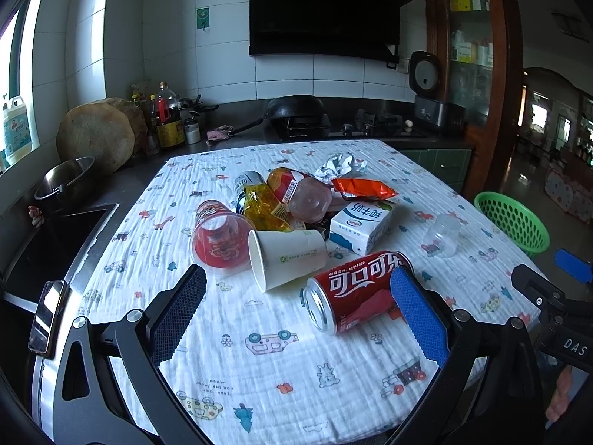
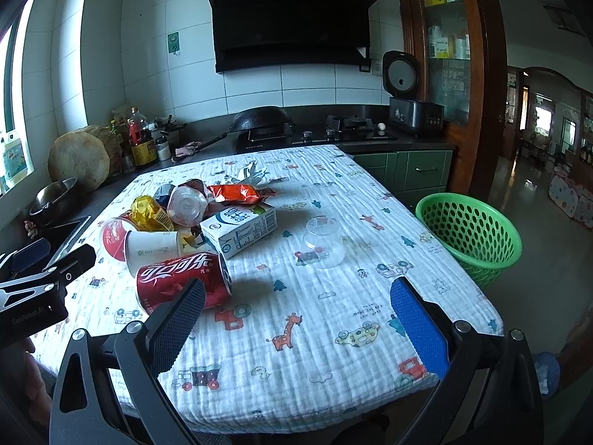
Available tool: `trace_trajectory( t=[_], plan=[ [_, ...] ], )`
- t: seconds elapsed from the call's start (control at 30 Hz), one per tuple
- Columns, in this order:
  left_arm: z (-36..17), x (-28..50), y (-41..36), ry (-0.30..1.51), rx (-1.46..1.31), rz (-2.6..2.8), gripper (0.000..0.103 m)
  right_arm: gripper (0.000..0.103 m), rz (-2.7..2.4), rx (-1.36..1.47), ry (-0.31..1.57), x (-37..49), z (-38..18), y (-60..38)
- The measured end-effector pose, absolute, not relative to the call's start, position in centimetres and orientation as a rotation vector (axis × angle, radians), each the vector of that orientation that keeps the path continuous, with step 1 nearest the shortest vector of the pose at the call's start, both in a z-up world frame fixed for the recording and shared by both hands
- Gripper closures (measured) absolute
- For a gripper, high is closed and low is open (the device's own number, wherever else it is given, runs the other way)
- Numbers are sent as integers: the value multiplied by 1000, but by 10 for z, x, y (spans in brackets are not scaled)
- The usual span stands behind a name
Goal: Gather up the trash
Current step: 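Move both tools toward the trash on the table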
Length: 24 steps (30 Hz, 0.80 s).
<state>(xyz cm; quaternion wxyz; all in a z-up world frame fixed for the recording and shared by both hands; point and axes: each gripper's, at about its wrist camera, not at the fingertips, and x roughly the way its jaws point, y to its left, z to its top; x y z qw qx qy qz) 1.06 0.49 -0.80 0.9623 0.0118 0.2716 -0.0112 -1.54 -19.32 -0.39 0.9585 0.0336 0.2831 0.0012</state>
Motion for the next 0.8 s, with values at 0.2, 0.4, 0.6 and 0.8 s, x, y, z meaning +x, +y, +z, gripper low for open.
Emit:
trace_trajectory(
  t=[0.2, 0.4, 0.6, 0.8],
  plan=[
    [-10, 16, 7, 555, 27, -23, 5, 6, 3, 69, 581, -12, -6, -196],
    [-12, 22, 6, 566, 27, -19, 5, 6, 6, 62, 594, -6, -8, -197],
    [-14, 30, 11, 578, 20, -18, 5, 6, 7, 57, 603, 0, -10, -197],
    [-17, 35, 12, 591, 17, -18, 5, 6, 8, 53, 614, 7, -12, -196]
  ],
)
